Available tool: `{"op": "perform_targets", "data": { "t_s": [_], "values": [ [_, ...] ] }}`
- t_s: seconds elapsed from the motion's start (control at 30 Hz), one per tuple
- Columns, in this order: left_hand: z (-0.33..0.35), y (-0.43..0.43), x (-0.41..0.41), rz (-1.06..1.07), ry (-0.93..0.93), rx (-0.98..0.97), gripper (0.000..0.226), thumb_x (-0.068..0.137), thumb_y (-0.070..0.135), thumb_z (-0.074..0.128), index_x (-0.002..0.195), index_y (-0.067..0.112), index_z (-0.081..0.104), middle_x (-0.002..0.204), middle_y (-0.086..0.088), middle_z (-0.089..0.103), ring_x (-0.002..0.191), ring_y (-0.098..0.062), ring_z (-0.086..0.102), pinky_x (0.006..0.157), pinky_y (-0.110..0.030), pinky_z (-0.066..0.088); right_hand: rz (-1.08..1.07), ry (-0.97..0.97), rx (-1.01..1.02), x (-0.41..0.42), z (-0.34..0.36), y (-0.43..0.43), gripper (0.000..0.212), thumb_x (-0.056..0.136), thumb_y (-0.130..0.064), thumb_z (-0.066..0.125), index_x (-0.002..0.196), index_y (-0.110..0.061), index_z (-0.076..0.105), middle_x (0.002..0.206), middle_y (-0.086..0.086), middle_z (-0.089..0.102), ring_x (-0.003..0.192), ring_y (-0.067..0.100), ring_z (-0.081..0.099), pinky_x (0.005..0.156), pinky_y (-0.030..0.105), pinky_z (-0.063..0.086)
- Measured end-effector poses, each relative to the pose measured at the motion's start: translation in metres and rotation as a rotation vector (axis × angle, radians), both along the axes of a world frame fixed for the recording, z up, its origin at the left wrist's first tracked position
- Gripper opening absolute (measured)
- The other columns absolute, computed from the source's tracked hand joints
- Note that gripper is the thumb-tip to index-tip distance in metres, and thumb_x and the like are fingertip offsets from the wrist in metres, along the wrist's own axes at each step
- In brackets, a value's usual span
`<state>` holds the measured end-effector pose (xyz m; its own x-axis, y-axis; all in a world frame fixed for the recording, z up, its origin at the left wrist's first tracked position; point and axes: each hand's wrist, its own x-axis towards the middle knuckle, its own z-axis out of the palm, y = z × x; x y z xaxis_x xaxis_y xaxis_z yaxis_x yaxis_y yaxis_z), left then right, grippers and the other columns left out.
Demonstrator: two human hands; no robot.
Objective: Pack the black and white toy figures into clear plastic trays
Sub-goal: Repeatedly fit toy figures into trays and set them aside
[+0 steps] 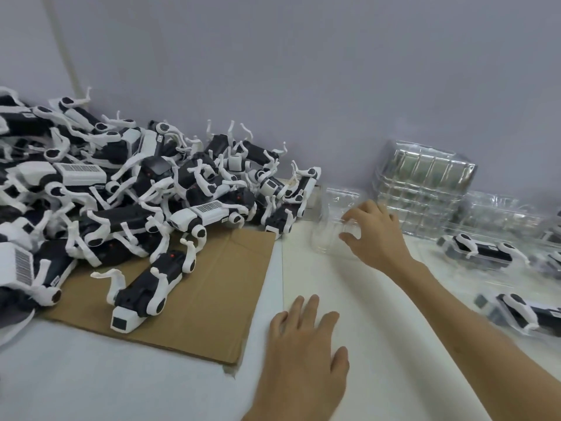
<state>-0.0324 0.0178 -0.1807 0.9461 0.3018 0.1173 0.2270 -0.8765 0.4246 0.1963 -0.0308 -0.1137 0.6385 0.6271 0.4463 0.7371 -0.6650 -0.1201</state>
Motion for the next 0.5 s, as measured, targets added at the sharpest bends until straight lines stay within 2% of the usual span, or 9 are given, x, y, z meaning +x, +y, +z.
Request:
{"op": "perform_targets", "data": {
  "t_s": [0.07, 0.13, 0.23, 0.3, 0.4, 0.43, 0.5],
  "values": [
    [0.000, 0.001, -0.001, 0.022, -0.046, -0.063, 0.049, 0.100, 0.047, 0.035, 0.148, 0.040, 0.029, 0.165, 0.013, 0.006, 0.151, -0.006, -0.005, 0.118, -0.030, -0.002, 0.048, 0.031, 0.068, -0.016, 0.002, -0.012, 0.028, 0.092, -0.032, 0.067, 0.117, -0.022, 0.062, 0.120, -0.005, 0.060, 0.116, 0.020, 0.053, 0.097, 0.034, 0.028],
    [0.006, 0.002, -0.003, 0.046, -0.106, -0.136, 0.044, 0.100, 0.048, 0.040, 0.143, 0.042, 0.036, 0.158, 0.020, 0.023, 0.148, -0.002, 0.008, 0.115, -0.024, 0.003, 0.095, 0.087, 0.186, -0.034, 0.007, -0.025, 0.026, 0.092, -0.033, 0.068, 0.114, -0.022, 0.061, 0.110, -0.012, 0.065, 0.105, 0.012, 0.059, 0.096, 0.031, 0.032],
    [0.016, 0.004, -0.004, 0.116, -0.265, -0.342, 0.031, 0.097, 0.047, 0.050, 0.128, 0.042, 0.048, 0.128, 0.032, 0.048, 0.128, 0.009, 0.038, 0.105, -0.018, 0.019, 0.189, 0.276, 0.412, -0.064, 0.016, -0.046, 0.022, 0.090, -0.037, 0.068, 0.105, -0.024, 0.059, 0.096, -0.019, 0.066, 0.092, -0.003, 0.060, 0.087, 0.016, 0.042],
    [0.021, 0.003, -0.006, 0.144, -0.349, -0.540, 0.024, 0.095, 0.045, 0.057, 0.119, 0.041, 0.054, 0.115, 0.031, 0.057, 0.114, 0.011, 0.048, 0.103, -0.020, 0.031, 0.256, 0.447, 0.514, -0.084, 0.019, -0.061, 0.028, 0.088, -0.045, 0.063, 0.103, -0.023, 0.057, 0.099, -0.014, 0.069, 0.098, -0.001, 0.063, 0.087, 0.016, 0.045],
    [0.030, -0.003, -0.010, 0.139, -0.471, -0.814, 0.020, 0.091, 0.040, 0.066, 0.110, 0.039, 0.060, 0.107, 0.023, 0.065, 0.106, 0.006, 0.058, 0.089, -0.020, 0.042, 0.343, 0.606, 0.639, -0.107, 0.018, -0.080, 0.032, 0.084, -0.045, 0.060, 0.101, -0.019, 0.056, 0.101, -0.007, 0.073, 0.099, 0.011, 0.069, 0.088, 0.027, 0.051],
    [0.032, -0.004, -0.012, 0.130, -0.510, -0.852, 0.018, 0.091, 0.039, 0.067, 0.108, 0.040, 0.062, 0.108, 0.022, 0.065, 0.106, 0.004, 0.058, 0.087, -0.019, 0.043, 0.363, 0.626, 0.677, -0.113, 0.016, -0.085, 0.031, 0.084, -0.044, 0.061, 0.102, -0.019, 0.056, 0.100, -0.008, 0.074, 0.099, 0.012, 0.070, 0.086, 0.027, 0.052],
    [0.036, -0.006, -0.015, 0.111, -0.598, -0.783, 0.013, 0.090, 0.042, 0.067, 0.103, 0.042, 0.066, 0.111, 0.025, 0.061, 0.109, 0.003, 0.056, 0.087, -0.015, 0.042, 0.383, 0.631, 0.728, -0.125, 0.011, -0.094, 0.029, 0.085, -0.042, 0.060, 0.103, -0.019, 0.057, 0.099, -0.007, 0.074, 0.098, 0.013, 0.070, 0.084, 0.025, 0.052]
  ]
}}
